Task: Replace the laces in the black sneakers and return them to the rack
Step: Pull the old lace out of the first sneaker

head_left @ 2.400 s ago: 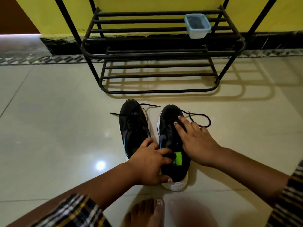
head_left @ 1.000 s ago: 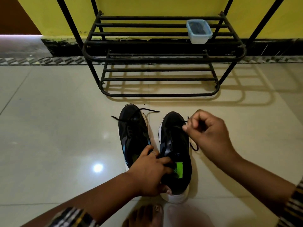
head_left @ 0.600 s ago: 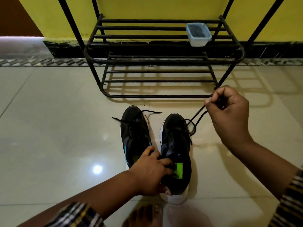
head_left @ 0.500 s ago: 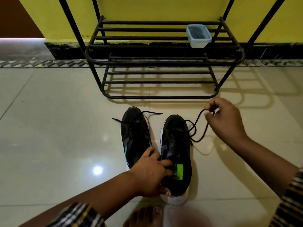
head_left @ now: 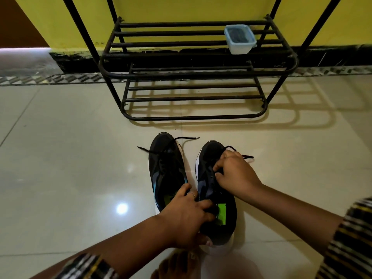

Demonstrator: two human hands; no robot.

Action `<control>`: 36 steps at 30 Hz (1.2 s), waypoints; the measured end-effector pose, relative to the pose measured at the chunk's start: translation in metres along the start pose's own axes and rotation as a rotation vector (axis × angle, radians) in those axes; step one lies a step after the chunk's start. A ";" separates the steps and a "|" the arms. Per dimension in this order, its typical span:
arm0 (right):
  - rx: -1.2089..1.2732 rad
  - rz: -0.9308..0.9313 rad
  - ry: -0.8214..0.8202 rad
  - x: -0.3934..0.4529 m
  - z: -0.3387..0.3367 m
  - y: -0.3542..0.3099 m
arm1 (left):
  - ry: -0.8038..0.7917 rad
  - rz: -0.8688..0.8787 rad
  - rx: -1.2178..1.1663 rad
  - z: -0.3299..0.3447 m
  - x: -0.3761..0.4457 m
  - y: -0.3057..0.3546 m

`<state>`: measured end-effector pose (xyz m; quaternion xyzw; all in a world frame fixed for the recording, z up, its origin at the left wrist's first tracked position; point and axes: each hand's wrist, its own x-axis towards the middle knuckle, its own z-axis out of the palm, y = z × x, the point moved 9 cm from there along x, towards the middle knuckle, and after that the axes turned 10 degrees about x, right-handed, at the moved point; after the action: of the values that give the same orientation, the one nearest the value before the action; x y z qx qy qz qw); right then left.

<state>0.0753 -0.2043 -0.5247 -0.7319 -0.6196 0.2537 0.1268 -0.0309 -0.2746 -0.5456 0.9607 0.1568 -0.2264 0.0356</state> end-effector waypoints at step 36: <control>0.986 -0.031 0.278 -0.036 -0.098 -0.008 | 0.086 0.016 -0.098 -0.002 -0.003 -0.005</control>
<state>0.1162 -0.2254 -0.4304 -0.6026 -0.4146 0.4141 0.5418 -0.0336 -0.2707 -0.5424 0.9678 0.1616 -0.1768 0.0777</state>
